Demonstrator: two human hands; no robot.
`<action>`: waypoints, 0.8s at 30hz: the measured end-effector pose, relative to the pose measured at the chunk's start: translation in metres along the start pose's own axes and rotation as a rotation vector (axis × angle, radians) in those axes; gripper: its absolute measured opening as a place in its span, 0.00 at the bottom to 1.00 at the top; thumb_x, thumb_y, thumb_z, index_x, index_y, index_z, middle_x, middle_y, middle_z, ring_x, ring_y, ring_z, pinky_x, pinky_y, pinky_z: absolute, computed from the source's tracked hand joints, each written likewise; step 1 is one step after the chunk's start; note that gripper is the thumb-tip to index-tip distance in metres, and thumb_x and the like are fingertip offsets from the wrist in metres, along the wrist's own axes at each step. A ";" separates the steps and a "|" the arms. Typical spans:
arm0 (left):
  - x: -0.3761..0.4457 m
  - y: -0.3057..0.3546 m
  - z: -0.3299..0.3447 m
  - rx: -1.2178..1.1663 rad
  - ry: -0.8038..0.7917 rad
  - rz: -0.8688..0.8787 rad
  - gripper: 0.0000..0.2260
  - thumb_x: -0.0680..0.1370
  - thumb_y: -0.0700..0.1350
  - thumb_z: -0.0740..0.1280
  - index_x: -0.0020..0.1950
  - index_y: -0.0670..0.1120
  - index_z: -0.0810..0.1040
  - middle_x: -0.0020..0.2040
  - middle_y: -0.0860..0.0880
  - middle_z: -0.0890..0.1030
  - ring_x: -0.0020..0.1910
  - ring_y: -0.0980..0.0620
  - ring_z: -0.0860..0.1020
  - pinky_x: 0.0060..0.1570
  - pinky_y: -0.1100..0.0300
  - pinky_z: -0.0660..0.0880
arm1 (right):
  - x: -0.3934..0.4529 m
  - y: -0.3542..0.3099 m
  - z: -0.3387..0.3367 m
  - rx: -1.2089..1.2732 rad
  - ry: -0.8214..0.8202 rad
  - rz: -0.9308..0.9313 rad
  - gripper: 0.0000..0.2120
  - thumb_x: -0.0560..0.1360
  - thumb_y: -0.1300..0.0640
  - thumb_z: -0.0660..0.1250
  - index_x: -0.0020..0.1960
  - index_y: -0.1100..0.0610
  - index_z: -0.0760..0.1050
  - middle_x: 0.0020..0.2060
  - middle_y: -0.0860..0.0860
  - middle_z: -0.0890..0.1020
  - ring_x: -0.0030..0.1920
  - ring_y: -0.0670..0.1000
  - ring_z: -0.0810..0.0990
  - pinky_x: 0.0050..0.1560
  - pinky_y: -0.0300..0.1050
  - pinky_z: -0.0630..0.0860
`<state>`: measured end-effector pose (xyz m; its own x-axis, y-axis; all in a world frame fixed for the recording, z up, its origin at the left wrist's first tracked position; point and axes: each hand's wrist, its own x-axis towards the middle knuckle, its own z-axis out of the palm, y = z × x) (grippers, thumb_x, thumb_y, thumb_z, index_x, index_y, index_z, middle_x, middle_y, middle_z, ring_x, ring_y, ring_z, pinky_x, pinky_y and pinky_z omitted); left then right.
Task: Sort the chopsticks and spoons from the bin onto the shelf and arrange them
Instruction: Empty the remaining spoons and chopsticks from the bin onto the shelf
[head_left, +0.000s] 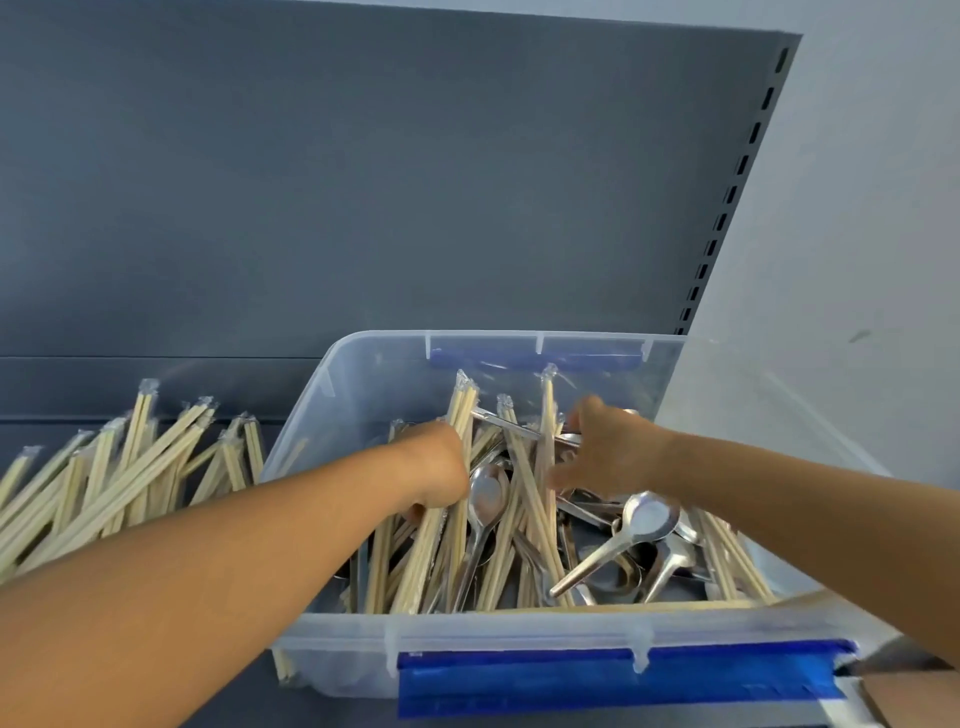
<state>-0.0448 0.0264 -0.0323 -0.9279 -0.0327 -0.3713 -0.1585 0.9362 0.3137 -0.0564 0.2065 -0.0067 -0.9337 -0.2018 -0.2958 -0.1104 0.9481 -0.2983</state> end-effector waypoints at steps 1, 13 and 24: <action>0.000 0.000 0.000 -0.016 -0.005 -0.002 0.11 0.76 0.39 0.66 0.57 0.36 0.77 0.51 0.38 0.81 0.46 0.41 0.83 0.38 0.56 0.79 | -0.001 0.003 0.002 -0.080 -0.086 0.012 0.18 0.72 0.41 0.67 0.47 0.57 0.73 0.38 0.51 0.76 0.35 0.48 0.74 0.41 0.41 0.73; 0.002 -0.001 -0.005 0.054 -0.028 0.009 0.10 0.78 0.40 0.64 0.57 0.37 0.77 0.44 0.44 0.81 0.38 0.49 0.80 0.35 0.62 0.75 | 0.013 -0.040 0.028 0.191 -0.140 0.096 0.14 0.75 0.52 0.66 0.35 0.59 0.70 0.27 0.52 0.75 0.23 0.46 0.75 0.24 0.34 0.70; -0.017 0.009 -0.054 -0.237 0.307 0.078 0.08 0.77 0.39 0.64 0.54 0.37 0.74 0.50 0.40 0.81 0.48 0.41 0.81 0.46 0.51 0.78 | 0.009 -0.037 -0.011 0.477 0.107 -0.038 0.08 0.77 0.59 0.56 0.54 0.57 0.70 0.48 0.59 0.80 0.49 0.59 0.82 0.45 0.51 0.79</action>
<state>-0.0488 0.0163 0.0241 -0.9923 -0.1017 -0.0712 -0.1241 0.8344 0.5370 -0.0640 0.1723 0.0116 -0.9645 -0.1842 -0.1893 -0.0001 0.7171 -0.6970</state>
